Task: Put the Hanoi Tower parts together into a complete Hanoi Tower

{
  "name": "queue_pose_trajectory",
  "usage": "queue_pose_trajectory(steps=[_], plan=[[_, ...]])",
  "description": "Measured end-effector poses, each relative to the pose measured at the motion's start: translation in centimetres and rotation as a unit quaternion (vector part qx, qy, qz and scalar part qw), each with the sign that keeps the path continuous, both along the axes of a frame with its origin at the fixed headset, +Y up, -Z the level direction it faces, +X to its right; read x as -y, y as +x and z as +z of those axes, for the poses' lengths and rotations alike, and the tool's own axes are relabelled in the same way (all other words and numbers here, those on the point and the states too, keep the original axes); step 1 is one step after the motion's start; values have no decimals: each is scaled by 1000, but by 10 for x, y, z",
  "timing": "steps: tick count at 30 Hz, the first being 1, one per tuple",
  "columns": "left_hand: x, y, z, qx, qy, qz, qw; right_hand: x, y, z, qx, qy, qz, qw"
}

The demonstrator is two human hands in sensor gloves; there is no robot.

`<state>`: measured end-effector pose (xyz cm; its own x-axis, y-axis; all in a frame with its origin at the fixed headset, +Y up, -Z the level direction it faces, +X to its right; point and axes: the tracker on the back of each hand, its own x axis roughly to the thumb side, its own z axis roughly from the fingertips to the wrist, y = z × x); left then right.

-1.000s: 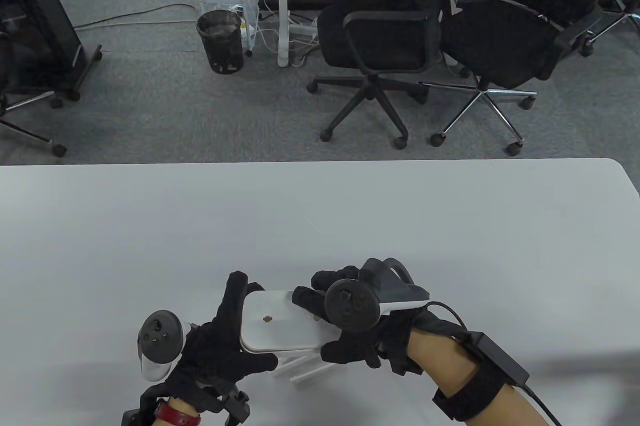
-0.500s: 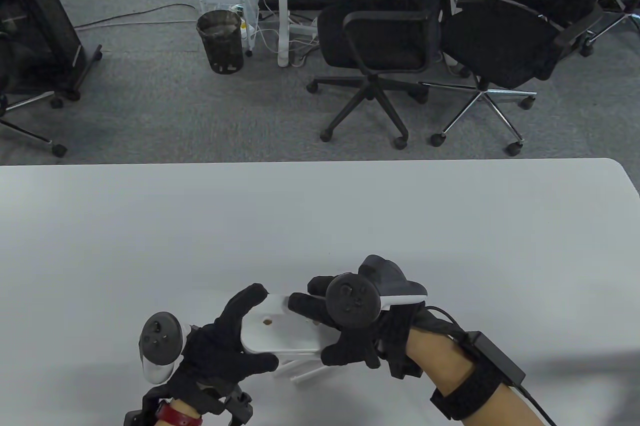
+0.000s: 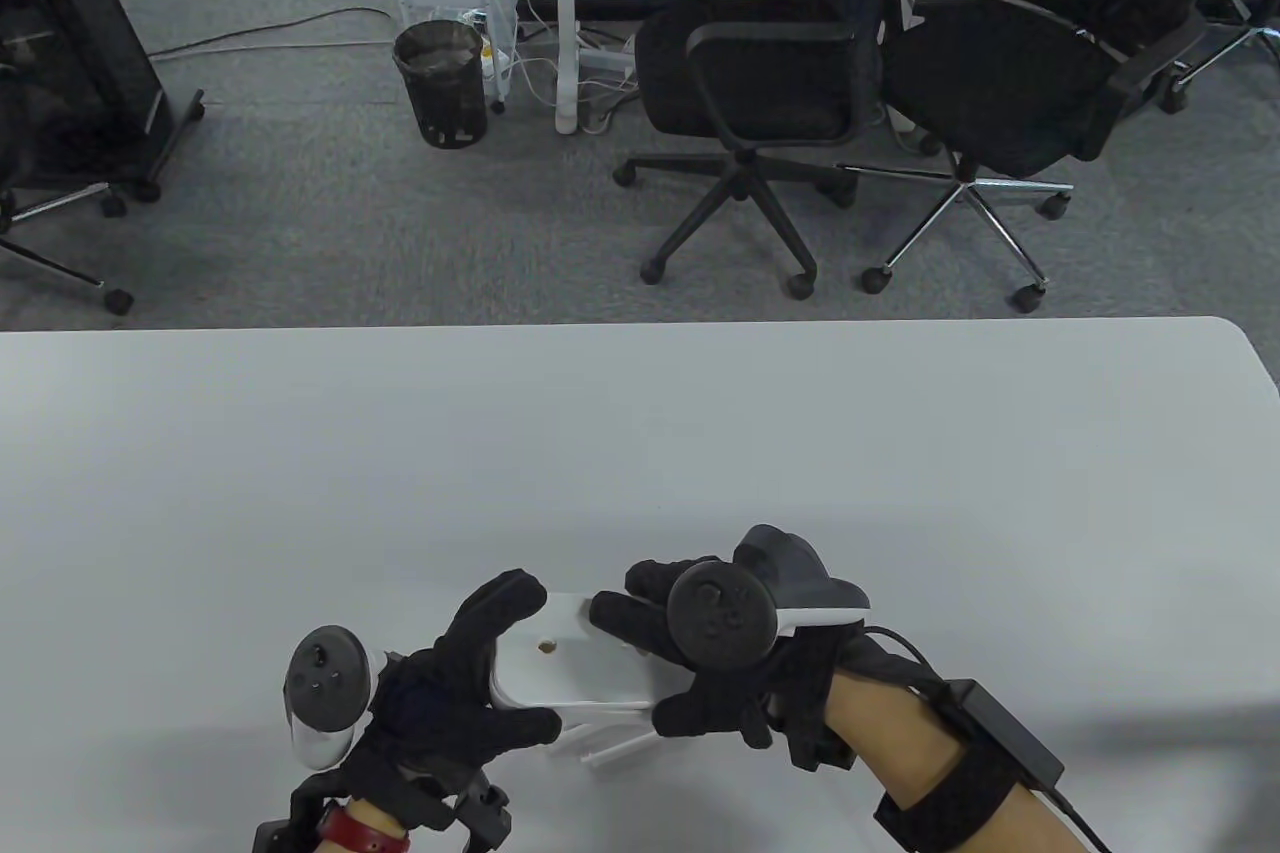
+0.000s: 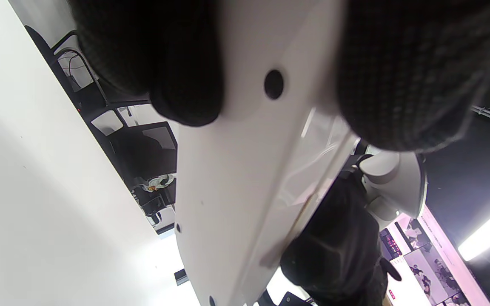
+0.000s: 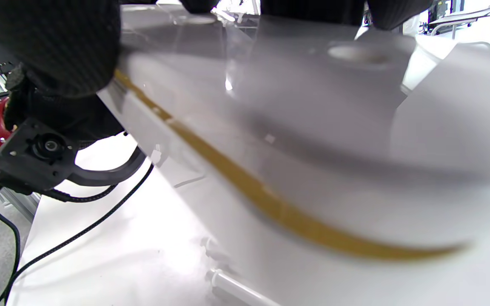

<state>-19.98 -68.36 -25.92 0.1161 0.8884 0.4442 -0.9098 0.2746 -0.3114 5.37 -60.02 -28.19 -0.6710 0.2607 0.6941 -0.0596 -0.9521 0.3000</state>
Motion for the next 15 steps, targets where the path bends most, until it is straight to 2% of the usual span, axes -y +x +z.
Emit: queue_pose_trajectory(steps=[5,11,13,15], plan=[[0,2,1,10,-3,-6,1000,4,-1,-1,-1,-13,6,1000],[-1,8,2,21,-5,-7,1000,8,-1,-4,4,-34,-32,999],[-2,9,3,22,-1,-14,1000,8,-2,-5,-1,-49,-13,999],[-3,9,3,23,0,-18,1000,6,-3,-5,-5,-37,-5,999]])
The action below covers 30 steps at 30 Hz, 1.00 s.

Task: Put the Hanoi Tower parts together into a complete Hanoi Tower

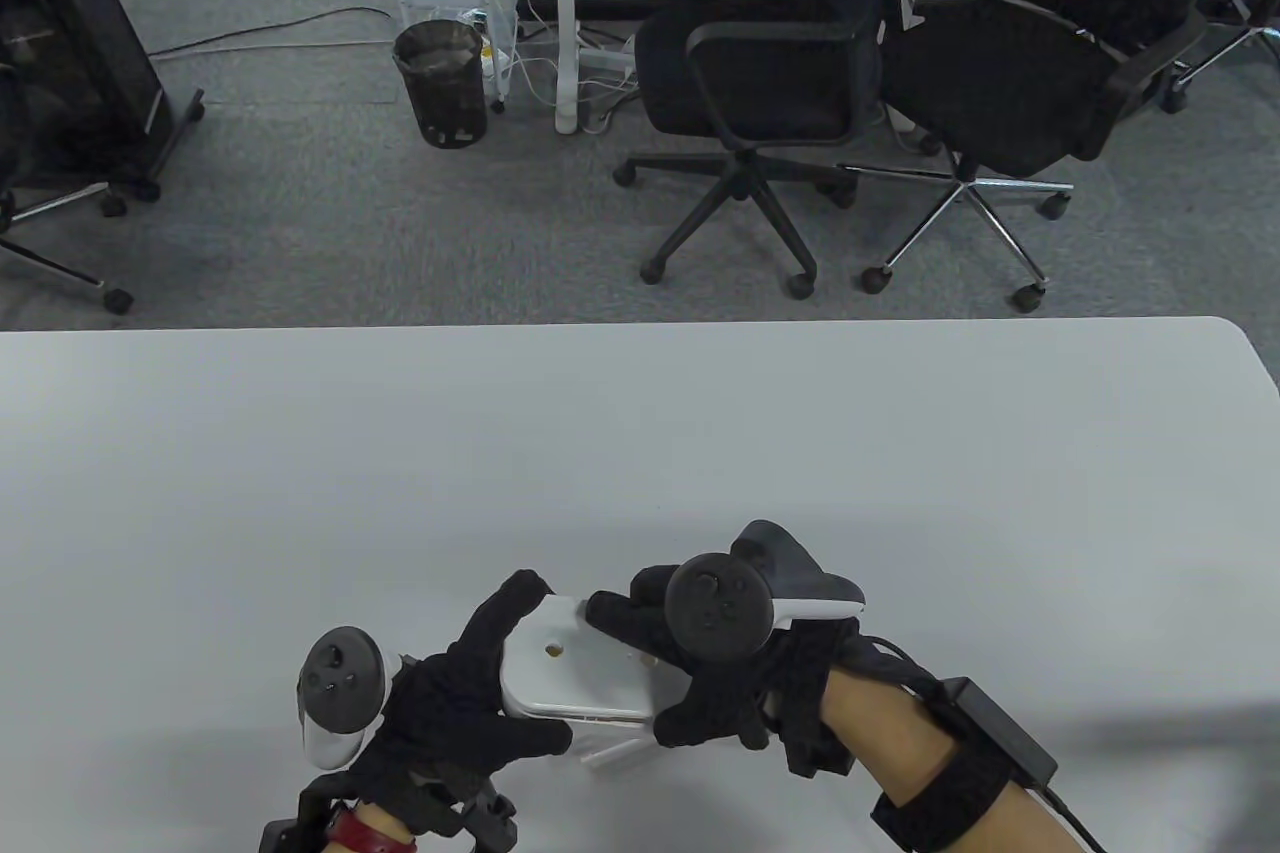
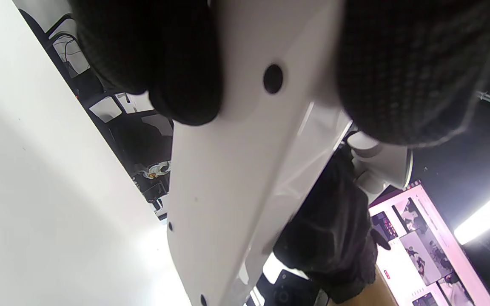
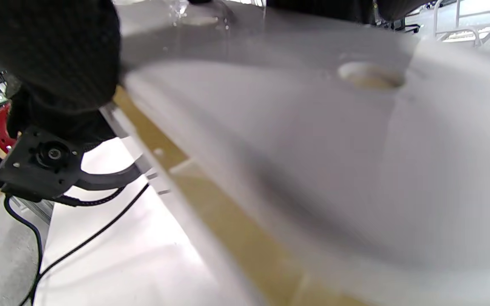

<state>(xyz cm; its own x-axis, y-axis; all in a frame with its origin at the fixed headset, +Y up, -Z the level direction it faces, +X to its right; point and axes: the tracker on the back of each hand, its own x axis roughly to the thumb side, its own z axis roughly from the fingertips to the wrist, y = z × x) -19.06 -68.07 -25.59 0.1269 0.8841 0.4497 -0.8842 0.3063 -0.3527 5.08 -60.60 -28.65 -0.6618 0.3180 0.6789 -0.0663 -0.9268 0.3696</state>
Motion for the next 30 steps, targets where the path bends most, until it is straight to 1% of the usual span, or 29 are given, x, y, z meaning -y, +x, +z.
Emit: queue_pose_trajectory(steps=[2,6,7,9,10,15,17,20,21,23,26,28,30], plan=[[-1,-1,0,1,-2,7,1000,0,0,0,0,-1,-2,1000],[-2,-4,1,-19,5,6,1000,1,2,3,0,23,-1,1000],[-2,-5,1,-17,6,6,1000,1,3,4,2,36,2,999],[-3,-4,2,-15,8,4,1000,1,3,5,-3,26,1,1000],[-3,-3,2,-14,9,6,1000,0,3,5,-5,32,2,999],[-3,1,3,-13,7,11,1000,-2,3,5,-12,26,9,1000],[-3,2,4,-16,13,2,1000,0,1,8,-18,39,14,999],[-3,3,5,-13,16,4,1000,2,0,9,-23,38,16,999],[-4,2,6,-17,15,-2,1000,2,0,9,-22,51,21,998],[-5,2,6,-19,17,-4,1000,2,0,10,-21,52,20,998],[-7,-1,5,-22,18,7,1000,4,3,8,-15,53,-3,998],[-8,-4,4,-32,19,11,999,3,6,8,2,65,-10,998],[-7,-8,2,-38,9,39,998,3,13,7,35,57,-14,998]])
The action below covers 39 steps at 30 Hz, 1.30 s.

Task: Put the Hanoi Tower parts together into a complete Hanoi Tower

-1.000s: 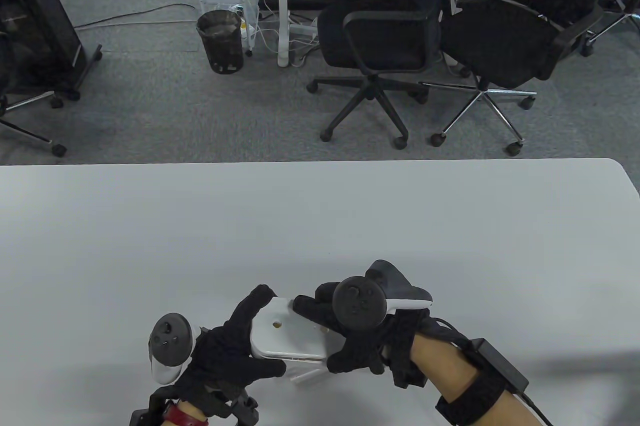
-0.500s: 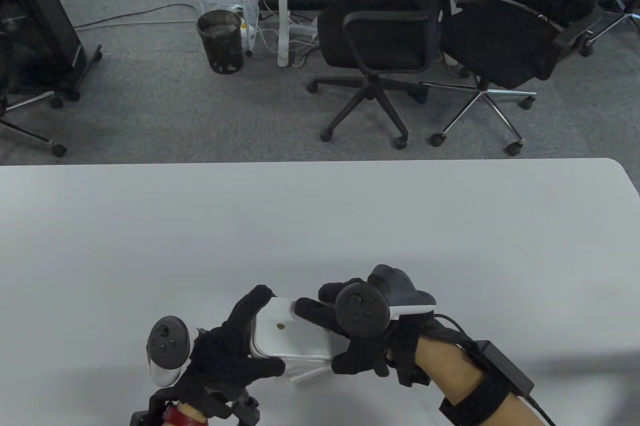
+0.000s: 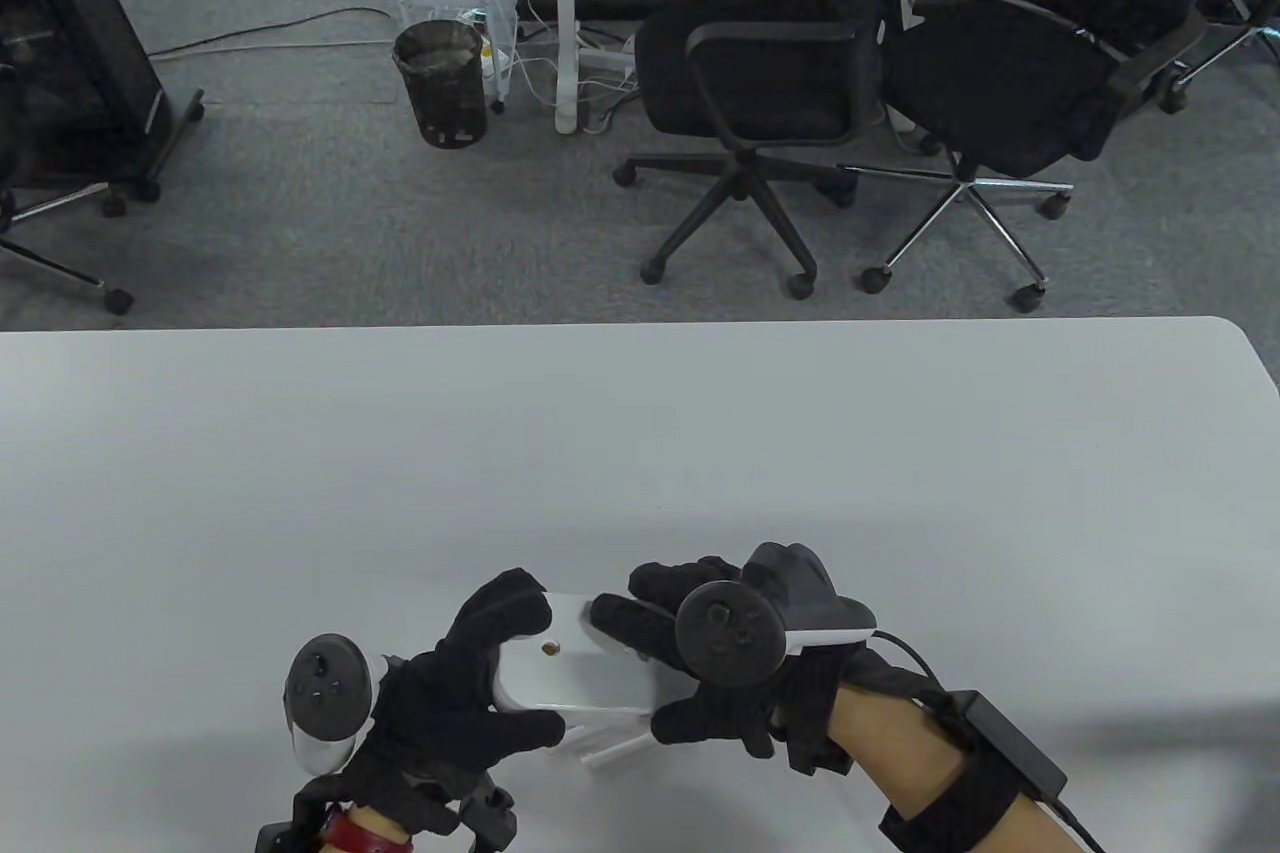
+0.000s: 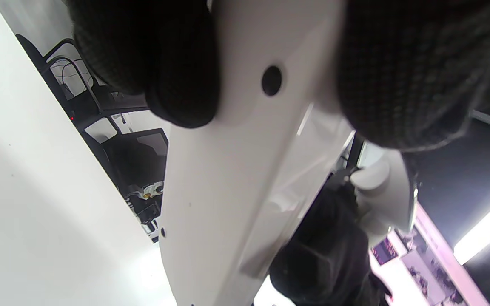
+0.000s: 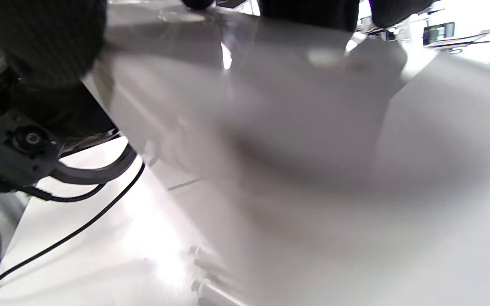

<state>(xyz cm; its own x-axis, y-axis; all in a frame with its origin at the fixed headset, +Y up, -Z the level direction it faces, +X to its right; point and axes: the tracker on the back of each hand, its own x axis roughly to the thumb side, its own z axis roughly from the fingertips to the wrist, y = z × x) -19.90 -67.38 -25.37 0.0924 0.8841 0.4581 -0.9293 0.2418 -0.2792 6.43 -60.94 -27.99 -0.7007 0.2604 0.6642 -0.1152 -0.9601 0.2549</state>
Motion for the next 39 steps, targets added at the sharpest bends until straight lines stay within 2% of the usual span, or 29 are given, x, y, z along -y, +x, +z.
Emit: queue_pose_trajectory(steps=[1,4,5,8,9,12,14,15,17,20,23,26,27,28,30,32,33,34,37,39], plan=[[0,-1,0,0,-4,13,1000,1,4,0,12,-13,-7,1000],[-1,-4,0,-4,-7,36,999,6,28,-3,73,-63,-122,988],[-1,-4,0,-5,-7,40,999,7,32,-3,84,-67,-134,985],[-3,-3,2,-13,6,35,999,18,58,-1,163,-86,-199,963],[-4,-2,2,-13,8,33,999,22,62,0,171,-99,-215,956],[-4,1,3,-8,9,38,999,39,76,4,213,-188,-302,910],[-2,5,3,-2,8,33,999,49,77,4,204,-256,-358,874],[-2,5,3,-2,7,32,999,52,76,5,207,-267,-383,860],[-2,6,4,-2,10,28,1000,54,78,6,233,-225,-425,845],[-2,8,6,-4,18,21,1000,50,80,8,230,-211,-418,853],[-2,11,4,8,2,7,1000,47,82,10,235,-203,-412,857],[-6,14,3,25,3,-90,996,44,86,10,229,-182,-378,878],[-10,16,5,20,4,-153,988,45,89,10,231,-169,-370,884],[-13,17,7,10,7,-219,976,44,89,10,230,-163,-363,888],[-20,26,14,-19,35,-354,934,42,88,11,217,-147,-339,904],[-22,42,22,-55,50,-485,871,39,86,12,201,-135,-316,917],[-22,46,23,-62,51,-500,862,39,85,12,198,-132,-313,919],[-22,47,24,-73,57,-500,861,38,86,13,199,-126,-310,921],[-21,40,20,-87,75,-446,888,33,91,19,203,-95,-314,922],[-20,35,18,-130,96,-429,889,29,95,26,216,-60,-303,926]])
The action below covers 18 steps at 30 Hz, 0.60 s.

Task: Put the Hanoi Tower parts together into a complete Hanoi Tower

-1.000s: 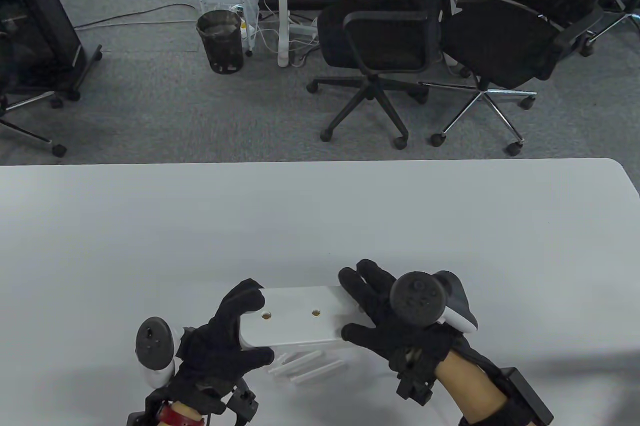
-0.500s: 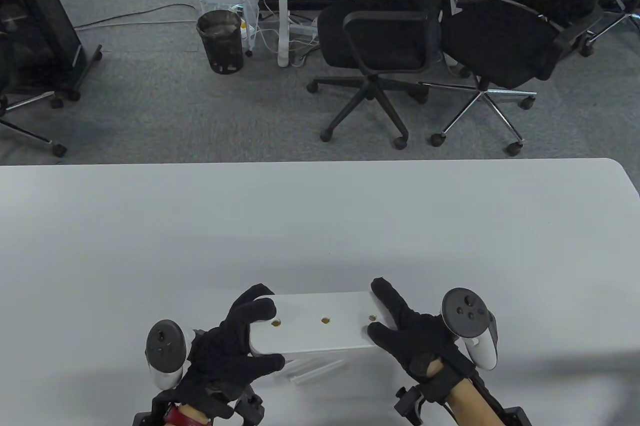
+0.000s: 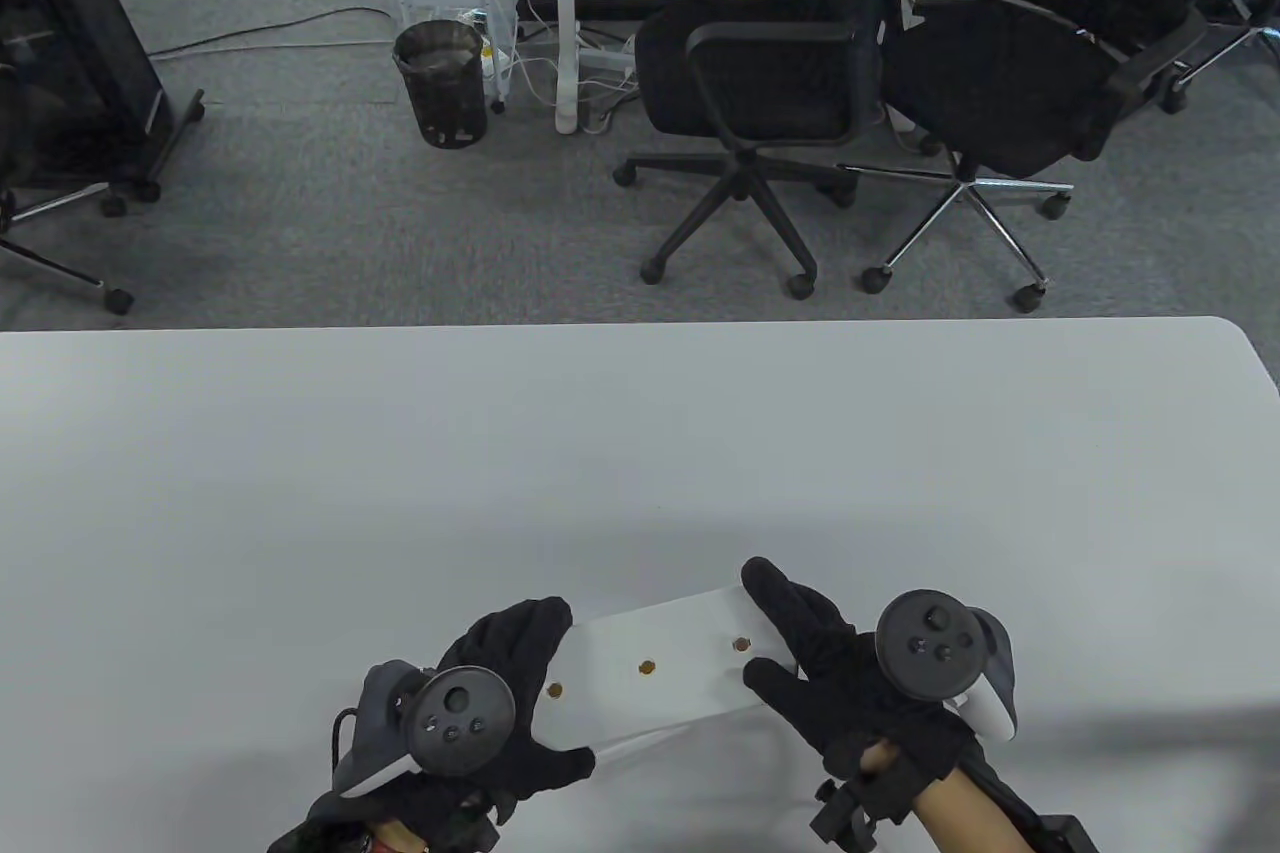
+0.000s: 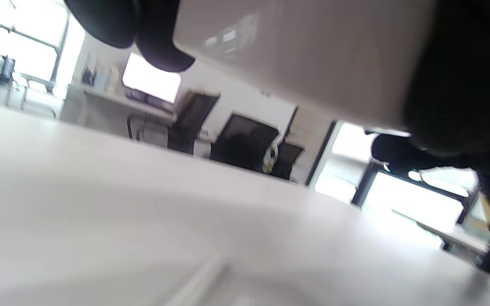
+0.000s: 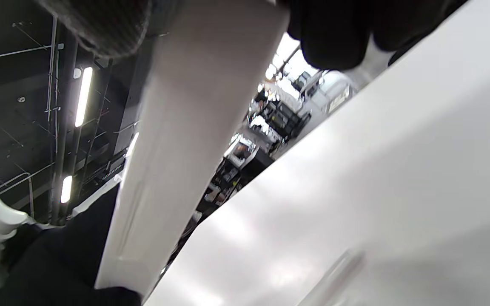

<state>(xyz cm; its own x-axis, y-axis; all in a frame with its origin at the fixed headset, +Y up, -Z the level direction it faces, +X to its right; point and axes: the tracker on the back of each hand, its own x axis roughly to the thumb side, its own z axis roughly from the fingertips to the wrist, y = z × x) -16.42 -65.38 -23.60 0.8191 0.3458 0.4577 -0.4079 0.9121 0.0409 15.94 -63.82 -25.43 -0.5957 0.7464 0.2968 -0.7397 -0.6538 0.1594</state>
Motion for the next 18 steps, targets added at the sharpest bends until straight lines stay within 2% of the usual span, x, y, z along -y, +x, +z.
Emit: queue_pose_trajectory(steps=[2,4,6,9,11,13,16,18], plan=[[3,-10,-6,-33,16,10,999,-5,7,9,35,48,80,995],[9,-22,-13,-55,1,38,998,-5,13,17,58,79,179,979],[14,-31,-20,-85,3,40,996,0,18,25,73,85,280,953],[23,-39,-28,-111,-5,28,993,13,26,33,89,80,358,926],[30,-42,-33,-120,-16,21,992,25,32,37,109,90,385,912],[37,-44,-37,-128,-24,11,991,43,37,42,127,108,383,909],[46,-46,-42,-136,-36,-5,990,51,37,48,112,45,365,923],[51,-48,-44,-142,-41,-6,989,50,35,49,117,98,375,914]])
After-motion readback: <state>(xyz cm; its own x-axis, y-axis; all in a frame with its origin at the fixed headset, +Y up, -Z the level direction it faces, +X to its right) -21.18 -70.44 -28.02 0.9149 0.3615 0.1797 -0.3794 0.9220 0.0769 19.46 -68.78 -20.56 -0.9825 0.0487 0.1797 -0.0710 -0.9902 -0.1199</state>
